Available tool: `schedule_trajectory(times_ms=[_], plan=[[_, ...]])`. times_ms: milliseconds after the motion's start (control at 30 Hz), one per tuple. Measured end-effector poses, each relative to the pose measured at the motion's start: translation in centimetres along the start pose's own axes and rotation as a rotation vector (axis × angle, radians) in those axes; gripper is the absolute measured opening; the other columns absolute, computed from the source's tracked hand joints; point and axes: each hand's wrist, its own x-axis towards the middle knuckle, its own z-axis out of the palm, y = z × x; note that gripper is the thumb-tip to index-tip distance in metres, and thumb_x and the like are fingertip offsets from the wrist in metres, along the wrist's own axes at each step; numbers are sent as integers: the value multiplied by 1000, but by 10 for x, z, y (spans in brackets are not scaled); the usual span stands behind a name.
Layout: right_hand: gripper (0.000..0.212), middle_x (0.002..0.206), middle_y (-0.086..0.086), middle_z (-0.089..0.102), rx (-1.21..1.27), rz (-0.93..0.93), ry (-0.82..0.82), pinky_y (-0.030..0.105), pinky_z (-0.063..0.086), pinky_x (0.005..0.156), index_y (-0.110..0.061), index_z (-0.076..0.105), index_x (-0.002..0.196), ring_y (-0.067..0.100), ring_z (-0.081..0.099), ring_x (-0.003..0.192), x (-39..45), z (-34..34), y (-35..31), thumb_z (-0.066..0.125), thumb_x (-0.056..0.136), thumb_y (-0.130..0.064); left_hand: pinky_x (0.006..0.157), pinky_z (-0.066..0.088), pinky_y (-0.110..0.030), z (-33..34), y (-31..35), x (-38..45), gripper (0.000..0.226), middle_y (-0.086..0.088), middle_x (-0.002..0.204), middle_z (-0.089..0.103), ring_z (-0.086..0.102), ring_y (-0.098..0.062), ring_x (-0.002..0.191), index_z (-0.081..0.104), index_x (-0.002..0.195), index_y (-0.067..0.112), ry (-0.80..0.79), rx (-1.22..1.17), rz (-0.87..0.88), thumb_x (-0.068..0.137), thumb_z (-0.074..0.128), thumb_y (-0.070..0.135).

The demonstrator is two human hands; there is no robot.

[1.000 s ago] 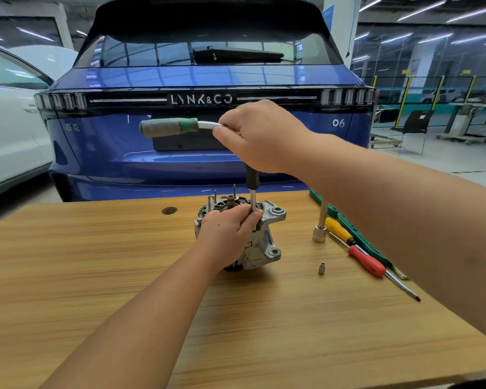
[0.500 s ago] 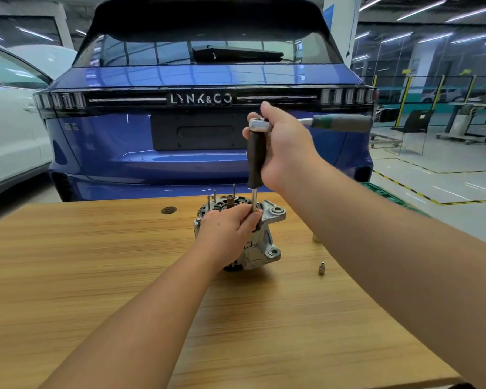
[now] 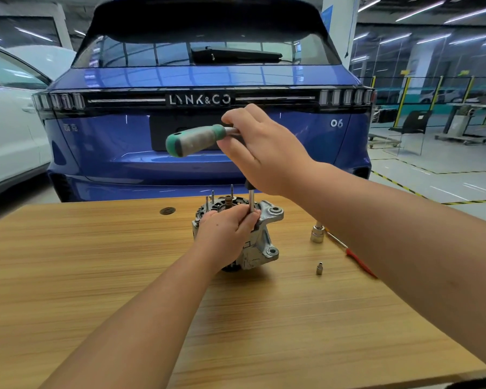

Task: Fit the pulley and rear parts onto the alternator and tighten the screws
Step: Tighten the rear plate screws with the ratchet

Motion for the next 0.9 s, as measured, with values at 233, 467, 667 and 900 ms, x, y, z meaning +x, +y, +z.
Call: schedule_trajectory(times_ms=[233,467,667,900], plan=[[60,130,-5,42,-1,-30,-201,40,45,88,-19,29,155,16,50,107,3,-13,13,29,104,-50,89,44,-43,0,1,0,32,8,67,60,51,-9,60,64,98,26,-1,9,-1,105,39,45],[44,105,-5,50,-146,-114,-304,32,35,74,-24,47,145,14,48,89,17,-29,7,28,109,-42,89,45,-45,-1,2,-1,32,7,68,60,52,-10,60,61,92,27,-13,21,16,105,38,45],[28,80,6,63,-81,249,-354,31,46,58,-12,58,79,20,54,64,40,-38,-14,45,102,-22,89,45,-46,1,1,-1,32,7,69,62,51,-7,59,64,99,28,-6,10,23,105,39,45],[20,94,7,79,1279,948,-150,39,44,69,-12,50,120,21,77,87,29,-21,-13,45,103,-20,94,45,-50,0,2,-1,27,11,71,61,52,-6,63,64,103,33,-13,-6,-2,106,39,45]])
